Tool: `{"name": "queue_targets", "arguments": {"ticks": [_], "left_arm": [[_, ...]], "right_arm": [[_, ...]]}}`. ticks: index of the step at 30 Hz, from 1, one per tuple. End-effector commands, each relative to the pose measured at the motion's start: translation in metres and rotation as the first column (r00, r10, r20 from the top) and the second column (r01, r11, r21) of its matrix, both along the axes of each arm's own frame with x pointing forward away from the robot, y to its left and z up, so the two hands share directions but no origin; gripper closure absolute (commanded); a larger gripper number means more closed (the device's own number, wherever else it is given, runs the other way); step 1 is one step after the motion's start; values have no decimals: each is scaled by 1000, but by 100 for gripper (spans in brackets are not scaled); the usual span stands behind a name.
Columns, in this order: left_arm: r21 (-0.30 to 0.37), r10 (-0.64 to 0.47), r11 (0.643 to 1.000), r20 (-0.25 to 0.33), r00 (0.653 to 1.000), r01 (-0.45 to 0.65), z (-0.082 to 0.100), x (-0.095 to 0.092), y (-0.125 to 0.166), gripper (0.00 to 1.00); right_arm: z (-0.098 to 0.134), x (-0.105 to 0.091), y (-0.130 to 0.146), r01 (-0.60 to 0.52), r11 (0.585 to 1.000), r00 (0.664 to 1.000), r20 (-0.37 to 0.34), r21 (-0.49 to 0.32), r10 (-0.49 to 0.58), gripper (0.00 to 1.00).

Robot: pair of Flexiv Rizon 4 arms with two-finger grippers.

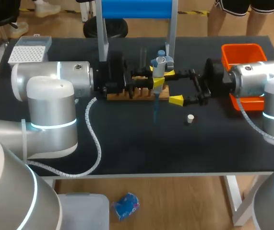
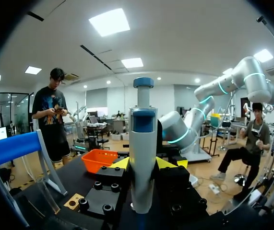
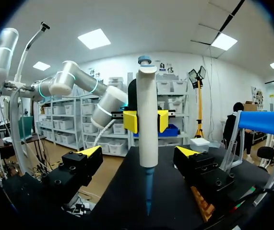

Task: Invert the test tube, pick up the pipette, mount the tip to pipette, aspirate from beaker and dispense into the tube, eject the tip, return the pipette, and cap with the stopper.

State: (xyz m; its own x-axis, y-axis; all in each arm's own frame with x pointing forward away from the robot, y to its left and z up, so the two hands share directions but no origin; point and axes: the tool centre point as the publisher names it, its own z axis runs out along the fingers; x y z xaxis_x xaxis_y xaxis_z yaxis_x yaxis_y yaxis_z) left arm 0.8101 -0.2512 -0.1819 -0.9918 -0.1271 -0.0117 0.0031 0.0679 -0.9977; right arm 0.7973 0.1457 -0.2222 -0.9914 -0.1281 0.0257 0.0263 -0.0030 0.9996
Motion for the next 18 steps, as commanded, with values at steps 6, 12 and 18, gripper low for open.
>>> {"name": "queue_targets", "arguments": {"ticks": [6,12,18], "left_arm": [[-1,4,1000,1,1000,-4,0,0,-1,100],[-1,4,1000,1,1000,-4,0,0,-1,100],[-1,4,1000,1,1000,-4,0,0,-1,100]], "right_arm": [[1,5,16,-26,1000,1000,-1,2,26,0],[-1,9,24,-43,999,999,-11,-3,43,0],[-1,13,32,-57,998,998,-15,-3,57,0]]}}
